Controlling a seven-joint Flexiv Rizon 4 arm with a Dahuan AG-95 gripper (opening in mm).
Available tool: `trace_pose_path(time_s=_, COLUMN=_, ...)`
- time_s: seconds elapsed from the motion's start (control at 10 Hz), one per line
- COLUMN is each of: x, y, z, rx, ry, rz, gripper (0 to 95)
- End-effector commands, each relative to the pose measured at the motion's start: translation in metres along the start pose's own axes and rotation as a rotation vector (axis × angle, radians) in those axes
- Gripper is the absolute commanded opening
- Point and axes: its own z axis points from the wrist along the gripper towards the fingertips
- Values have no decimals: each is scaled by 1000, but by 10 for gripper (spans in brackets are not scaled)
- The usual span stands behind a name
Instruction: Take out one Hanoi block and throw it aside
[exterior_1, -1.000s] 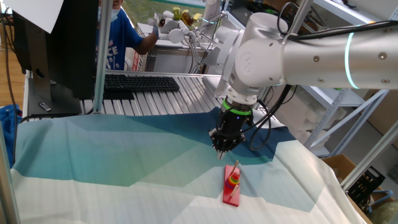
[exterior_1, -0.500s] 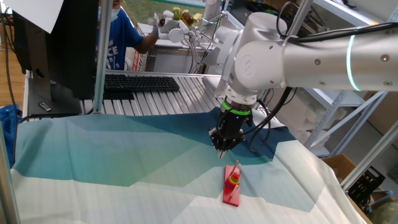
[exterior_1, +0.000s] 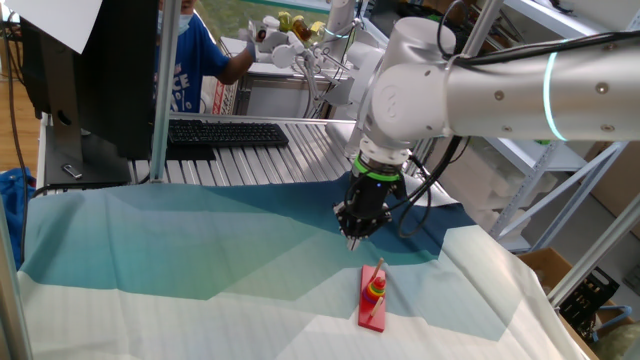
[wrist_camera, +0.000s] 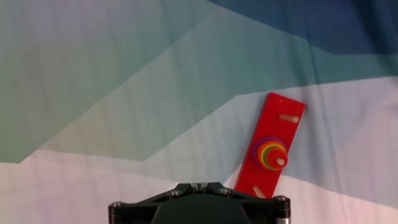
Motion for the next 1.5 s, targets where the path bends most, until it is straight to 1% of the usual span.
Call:
trace_pose_path(time_s=0.1, x=-2, y=-8, z=6, rx=-1, ry=-16, rz=-23, gripper=0)
trace_pose_path(time_s=0.5, x=-5, y=-22, z=15, rx=0, ry=-29, rz=-44, gripper=0)
trace_pose_path(time_s=0.8, x=-6, y=-30, z=21, rx=2, ry=-31, rz=-60, gripper=0)
trace_pose_path(time_s=1.0, x=-6, y=-35, z=22, rx=8, ry=-32, rz=-85, gripper=0)
trace_pose_path(time_s=1.3, x=-5, y=-43, z=24, rx=7, ry=-28, rz=-118, gripper=0)
trace_pose_path(time_s=1.4, x=-4, y=-45, z=22, rx=25, ry=-27, rz=-127, gripper=0)
trace_pose_path(time_s=1.5, x=-4, y=-47, z=21, rx=25, ry=-25, rz=-129, gripper=0)
